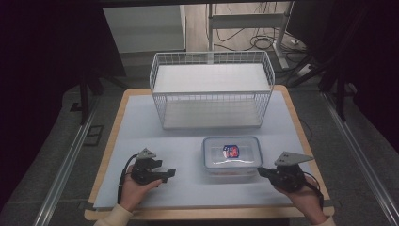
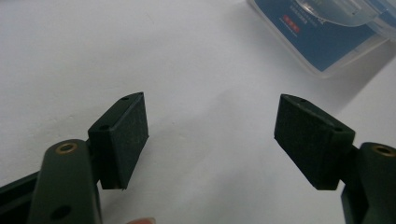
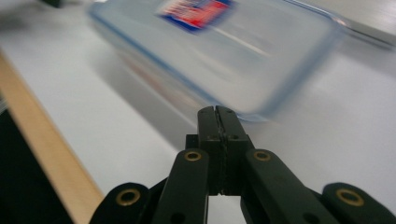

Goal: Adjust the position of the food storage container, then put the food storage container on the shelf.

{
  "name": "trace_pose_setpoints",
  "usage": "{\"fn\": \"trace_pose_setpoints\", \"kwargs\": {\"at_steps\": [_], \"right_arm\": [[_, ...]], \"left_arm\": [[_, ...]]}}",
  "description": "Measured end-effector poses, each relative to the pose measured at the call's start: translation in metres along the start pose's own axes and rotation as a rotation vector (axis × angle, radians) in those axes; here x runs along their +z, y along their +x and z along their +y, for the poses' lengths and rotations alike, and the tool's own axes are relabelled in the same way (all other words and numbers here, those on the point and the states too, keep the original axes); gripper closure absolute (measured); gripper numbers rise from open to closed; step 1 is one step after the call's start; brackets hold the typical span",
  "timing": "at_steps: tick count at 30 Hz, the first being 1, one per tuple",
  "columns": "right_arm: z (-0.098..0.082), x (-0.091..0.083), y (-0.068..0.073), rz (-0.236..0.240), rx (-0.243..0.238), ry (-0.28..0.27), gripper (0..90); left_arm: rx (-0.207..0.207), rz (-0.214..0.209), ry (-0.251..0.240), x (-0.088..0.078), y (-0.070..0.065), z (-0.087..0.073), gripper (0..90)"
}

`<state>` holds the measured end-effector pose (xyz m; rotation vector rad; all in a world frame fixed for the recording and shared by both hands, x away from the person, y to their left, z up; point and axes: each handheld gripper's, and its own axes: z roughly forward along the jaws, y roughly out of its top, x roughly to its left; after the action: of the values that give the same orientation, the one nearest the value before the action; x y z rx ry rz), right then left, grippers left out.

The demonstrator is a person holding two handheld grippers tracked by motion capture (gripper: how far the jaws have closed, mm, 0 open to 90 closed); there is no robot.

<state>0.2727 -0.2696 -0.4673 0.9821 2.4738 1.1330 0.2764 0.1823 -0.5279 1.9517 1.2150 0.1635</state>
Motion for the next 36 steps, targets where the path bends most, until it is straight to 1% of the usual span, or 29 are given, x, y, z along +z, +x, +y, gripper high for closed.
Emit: {"fn": "trace_pose_setpoints", "kwargs": {"at_steps": [1,2,5,7,11,14,15,17,19,20,22,23,24,26,28,32,34,36], "right_arm": [[-0.003,-0.001,-0.007,-0.017,0.026,0.003,89.6],[-0.006,-0.002,-0.012,-0.028,0.043,0.012,89.6],[-0.013,-0.001,-0.026,-0.060,0.076,0.035,89.6],[-0.016,0.000,-0.032,-0.072,0.094,0.046,89.6],[-0.018,0.000,-0.038,-0.085,0.106,0.051,89.6],[-0.019,0.000,-0.039,-0.082,0.115,0.043,89.4],[-0.019,0.000,-0.039,-0.081,0.116,0.040,87.3],[-0.019,0.000,-0.040,-0.084,0.121,0.028,71.3],[-0.018,0.000,-0.042,-0.085,0.138,0.017,62.1],[-0.018,-0.001,-0.043,-0.086,0.148,0.006,54.9],[-0.018,-0.002,-0.044,-0.084,0.160,-0.015,45.9],[-0.018,-0.003,-0.046,-0.073,0.175,-0.026,42.7],[-0.018,-0.004,-0.047,-0.062,0.182,-0.035,40.4],[-0.017,-0.005,-0.049,-0.041,0.205,-0.057,35.4],[-0.016,-0.005,-0.051,-0.027,0.214,-0.077,32.8],[-0.012,-0.004,-0.053,0.009,0.232,-0.085,27.3],[-0.011,-0.003,-0.054,0.028,0.241,-0.087,25.9],[-0.010,-0.001,-0.055,0.038,0.249,-0.087,24.3]], "left_arm": [[-0.001,0.001,0.000,0.000,0.000,0.000,25.5],[-0.002,0.001,-0.001,0.000,0.000,0.000,25.5],[-0.004,0.002,0.000,0.000,0.001,0.000,25.5],[-0.004,0.002,0.001,0.000,0.002,0.000,25.4],[-0.007,0.002,-0.004,0.000,0.002,0.001,25.1],[-0.010,0.000,-0.009,-0.001,0.001,0.001,24.9],[-0.014,0.000,-0.015,-0.002,0.001,0.002,24.5],[-0.019,-0.003,-0.022,-0.004,0.000,0.003,24.1],[-0.022,-0.002,-0.031,-0.005,-0.002,0.006,23.3],[-0.024,-0.004,-0.039,-0.005,-0.002,0.007,22.6],[-0.026,-0.001,-0.049,-0.005,-0.005,0.012,21.2],[-0.026,-0.004,-0.052,-0.005,-0.005,0.014,20.4],[-0.039,-0.011,-0.058,-0.005,-0.007,0.017,19.9],[-0.047,-0.032,-0.066,-0.004,-0.009,0.022,18.8],[-0.058,-0.047,-0.075,-0.003,-0.013,0.028,18.3],[-0.066,-0.081,-0.084,0.000,-0.019,0.038,18.1],[-0.069,-0.100,-0.079,0.005,-0.022,0.045,18.1],[-0.063,-0.101,-0.072,0.009,-0.027,0.050,18.1]]}}
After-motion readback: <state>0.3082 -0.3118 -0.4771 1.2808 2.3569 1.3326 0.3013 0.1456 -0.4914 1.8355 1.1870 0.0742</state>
